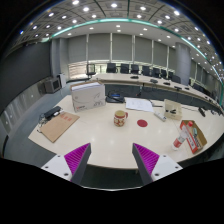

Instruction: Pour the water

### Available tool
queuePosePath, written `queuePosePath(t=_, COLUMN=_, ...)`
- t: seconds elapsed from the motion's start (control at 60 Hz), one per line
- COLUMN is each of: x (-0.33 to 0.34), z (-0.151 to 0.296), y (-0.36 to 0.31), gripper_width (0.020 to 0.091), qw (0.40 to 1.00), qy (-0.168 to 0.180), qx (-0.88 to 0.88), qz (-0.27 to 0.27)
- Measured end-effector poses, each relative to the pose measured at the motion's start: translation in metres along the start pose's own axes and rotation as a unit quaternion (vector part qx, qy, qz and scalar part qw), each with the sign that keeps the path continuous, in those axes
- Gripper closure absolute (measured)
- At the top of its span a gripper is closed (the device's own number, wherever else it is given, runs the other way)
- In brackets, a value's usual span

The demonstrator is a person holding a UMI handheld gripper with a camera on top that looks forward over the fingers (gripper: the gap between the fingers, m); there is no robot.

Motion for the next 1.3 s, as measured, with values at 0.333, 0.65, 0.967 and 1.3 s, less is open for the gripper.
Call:
queuePosePath(t=0.333, x=-0.029, z=-0.042, y=0.149, gripper_width=0.0244, qw=0.998, qy=-0.007, qx=-0.037, qz=-0.058)
queuePosePath(t=0.65, x=-0.126, z=-0.092, y=0.33, gripper_width=0.0245, qw=0.993, qy=0.036, qx=-0.038, qz=-0.106)
queuePosePath(t=0.967, x=-0.264, z=-0.097, y=0.406, gripper_width=0.0245, qw=0.989, qy=0.063, qx=-0.072, qz=-0.109)
queuePosePath(t=1.3, x=-0.329, z=-0.08, y=0.404, gripper_width=0.0623, qw=0.988, qy=0.114, qx=-0.035, qz=-0.097)
Point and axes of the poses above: the point between the fingertips, and its own axes, seen from behind it with the camera up: y to the right, z up, x backward, against the way the camera looks, the point moved 6 cm from there along x, backward, against the way the camera looks, and after that the axes turned 9 degrees about -z, right-handed, at the moved point
